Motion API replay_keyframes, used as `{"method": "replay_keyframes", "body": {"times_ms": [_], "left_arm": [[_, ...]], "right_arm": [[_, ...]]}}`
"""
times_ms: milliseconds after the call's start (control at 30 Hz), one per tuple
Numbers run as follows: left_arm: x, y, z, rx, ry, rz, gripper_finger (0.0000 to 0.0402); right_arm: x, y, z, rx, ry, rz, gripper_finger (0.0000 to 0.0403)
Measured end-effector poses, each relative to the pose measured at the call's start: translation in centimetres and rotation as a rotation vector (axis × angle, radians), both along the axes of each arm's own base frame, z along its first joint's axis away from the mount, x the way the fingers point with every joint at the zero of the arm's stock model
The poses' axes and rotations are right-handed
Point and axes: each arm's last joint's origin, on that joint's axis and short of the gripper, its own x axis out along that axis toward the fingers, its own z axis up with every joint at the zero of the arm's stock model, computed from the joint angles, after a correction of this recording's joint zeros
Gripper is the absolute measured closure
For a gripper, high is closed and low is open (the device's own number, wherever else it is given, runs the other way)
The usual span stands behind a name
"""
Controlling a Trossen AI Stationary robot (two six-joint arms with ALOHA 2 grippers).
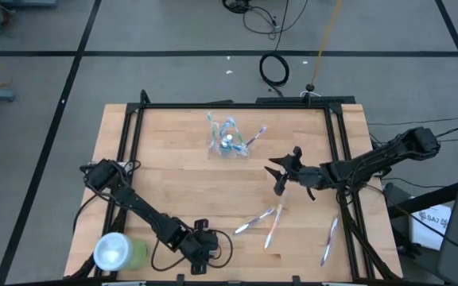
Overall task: Pick & Place toothbrushing station
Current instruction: Put the mouthwash into the middle section of the transparent organizer
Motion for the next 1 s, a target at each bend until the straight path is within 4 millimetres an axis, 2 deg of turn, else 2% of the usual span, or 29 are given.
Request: {"method": "replay_keyframes", "body": {"times_ms": [100,367,533,600,767,833,1000], "left_arm": [[-0.1,0.1,-0.1,0.015,0.014,-0.014,0.0216],[0.0,0.7,-0.1,-0.019,0.073,-0.004,0.0298],[0.1,1.3,1.0,-0.015,0.045,0.0,0.0308],[-0.1,1.8,2.0,0.018,0.018,-0.003,0.0309],[0.0,3.3,6.8,0.101,-0.18,0.064,0.0311],[0.0,4.3,8.6,0.175,-0.277,0.142,0.0311],[-0.2,7.5,13.1,0.435,-0.521,0.461,0.0312]], "right_arm": [[0.0,0.0,0.2,-0.033,-0.061,0.018,0.0248],[-0.1,0.0,0.4,-0.063,-0.11,0.032,0.0248],[-0.2,0.0,0.0,-0.072,-0.074,0.034,0.0248],[-0.3,-0.1,-0.1,-0.076,-0.053,0.035,0.0248],[-0.3,-0.1,-0.3,-0.08,-0.036,0.036,0.0248],[-0.3,-0.1,-0.3,-0.08,-0.036,0.036,0.0248],[-0.3,-0.1,-0.3,-0.079,-0.04,0.035,0.0248]]}}
